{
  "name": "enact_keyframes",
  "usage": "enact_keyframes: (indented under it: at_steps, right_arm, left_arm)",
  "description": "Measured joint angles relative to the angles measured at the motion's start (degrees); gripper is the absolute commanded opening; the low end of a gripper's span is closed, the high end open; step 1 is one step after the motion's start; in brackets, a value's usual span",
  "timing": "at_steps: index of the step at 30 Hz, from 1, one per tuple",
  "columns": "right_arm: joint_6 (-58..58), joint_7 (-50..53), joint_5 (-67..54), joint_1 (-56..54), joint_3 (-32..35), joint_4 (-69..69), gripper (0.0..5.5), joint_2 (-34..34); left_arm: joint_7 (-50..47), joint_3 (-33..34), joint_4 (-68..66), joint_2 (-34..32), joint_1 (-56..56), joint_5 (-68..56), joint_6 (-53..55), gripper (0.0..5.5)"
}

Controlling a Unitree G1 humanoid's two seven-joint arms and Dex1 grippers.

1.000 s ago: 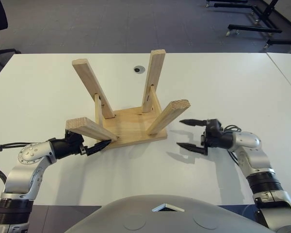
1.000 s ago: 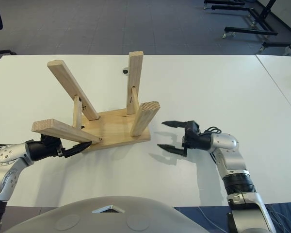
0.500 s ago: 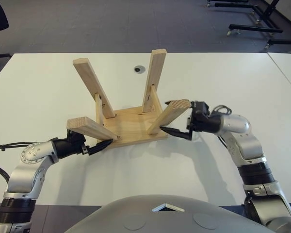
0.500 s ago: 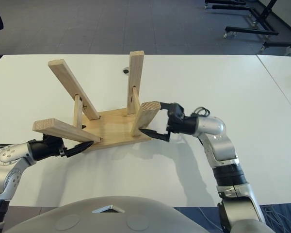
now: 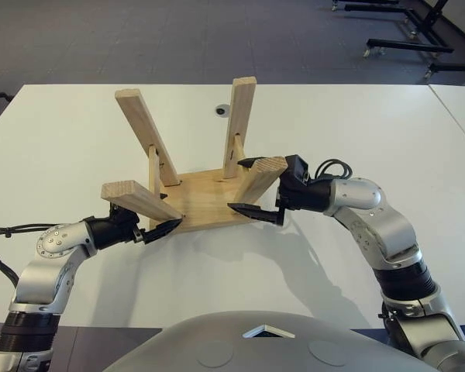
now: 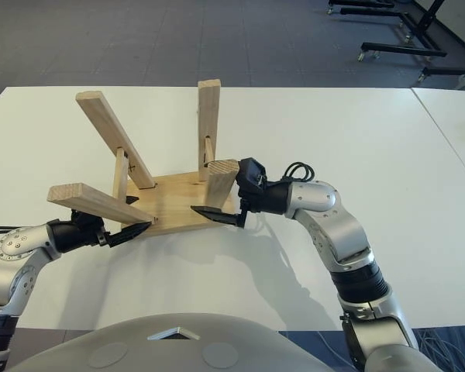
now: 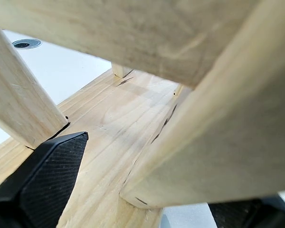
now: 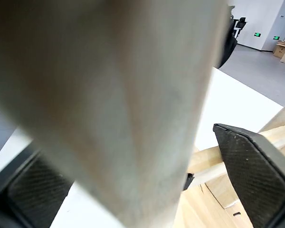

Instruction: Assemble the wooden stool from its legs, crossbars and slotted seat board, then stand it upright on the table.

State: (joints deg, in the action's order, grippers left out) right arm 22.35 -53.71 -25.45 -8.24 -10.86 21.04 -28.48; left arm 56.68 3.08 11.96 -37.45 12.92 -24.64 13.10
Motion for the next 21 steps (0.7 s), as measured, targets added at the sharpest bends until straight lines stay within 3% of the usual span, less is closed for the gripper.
enact_keyframes:
  at_steps: [8, 15, 21]
  right_arm:
    - [-3.42, -0.27, -2.60, 1.91, 6.38, -0.95, 4.77, -0.51]
    - [-10.68, -9.05, 2.19, 4.51, 2.22, -15.79, 4.77, -2.52]
    - [-18.92, -12.94, 5.50, 2.88, -0.83, -26.14, 4.77, 0.04]
  left_arm:
    - [0.09, 0.01, 0.03, 0.00, 0.54, 0.21, -0.03, 3.91]
    - [0.08, -0.08, 0.01, 0.03, 0.44, 0.31, -0.14, 3.91]
    - [0.76, -0.69, -1.02, 0.05, -0.79, 0.54, -0.14, 3.91]
